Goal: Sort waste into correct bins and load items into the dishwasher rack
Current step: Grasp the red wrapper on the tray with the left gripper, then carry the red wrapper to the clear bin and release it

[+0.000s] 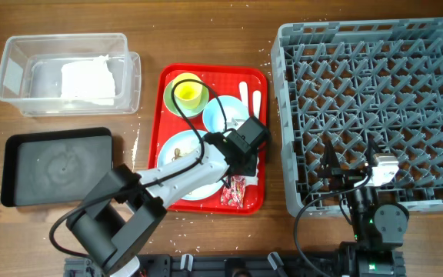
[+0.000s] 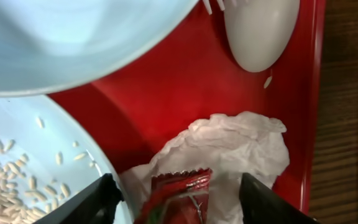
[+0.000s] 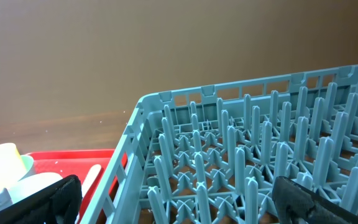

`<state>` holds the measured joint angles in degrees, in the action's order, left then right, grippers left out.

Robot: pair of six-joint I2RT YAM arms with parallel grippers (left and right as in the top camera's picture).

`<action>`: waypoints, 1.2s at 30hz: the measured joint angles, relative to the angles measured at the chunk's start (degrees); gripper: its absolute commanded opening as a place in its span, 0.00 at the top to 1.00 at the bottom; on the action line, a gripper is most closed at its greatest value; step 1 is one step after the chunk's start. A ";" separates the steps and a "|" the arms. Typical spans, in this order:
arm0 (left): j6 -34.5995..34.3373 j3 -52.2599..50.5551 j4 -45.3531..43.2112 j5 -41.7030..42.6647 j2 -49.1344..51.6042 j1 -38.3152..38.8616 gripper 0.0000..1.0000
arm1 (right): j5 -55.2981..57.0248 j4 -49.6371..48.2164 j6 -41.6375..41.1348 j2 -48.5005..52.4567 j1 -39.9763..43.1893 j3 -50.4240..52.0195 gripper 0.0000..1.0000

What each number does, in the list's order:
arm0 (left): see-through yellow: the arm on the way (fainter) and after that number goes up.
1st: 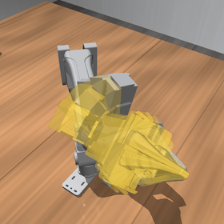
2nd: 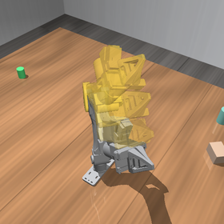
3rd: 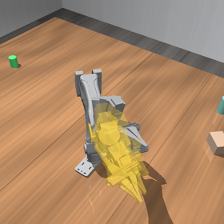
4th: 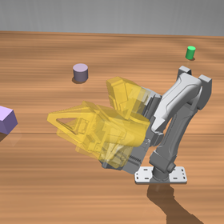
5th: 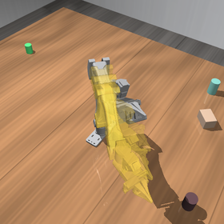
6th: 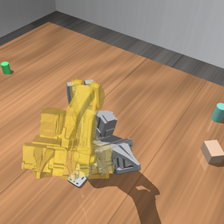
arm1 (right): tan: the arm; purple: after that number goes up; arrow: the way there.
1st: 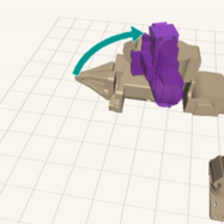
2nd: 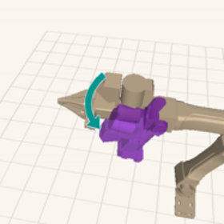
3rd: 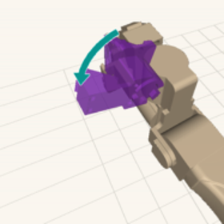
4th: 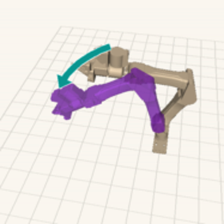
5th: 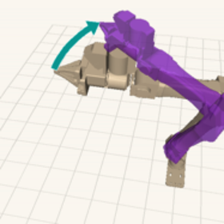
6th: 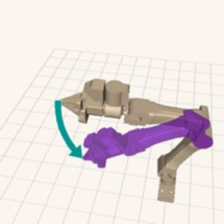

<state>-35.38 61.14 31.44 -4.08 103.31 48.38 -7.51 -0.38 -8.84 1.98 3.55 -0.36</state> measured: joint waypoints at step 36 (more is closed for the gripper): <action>-1.64 6.25 -10.69 -16.90 -26.97 -33.88 0.96 | 0.00 0.07 0.00 0.00 0.00 0.00 0.00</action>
<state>-37.01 67.40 20.75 -20.97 76.34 14.50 -7.51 -0.32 -8.84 1.98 3.55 -0.36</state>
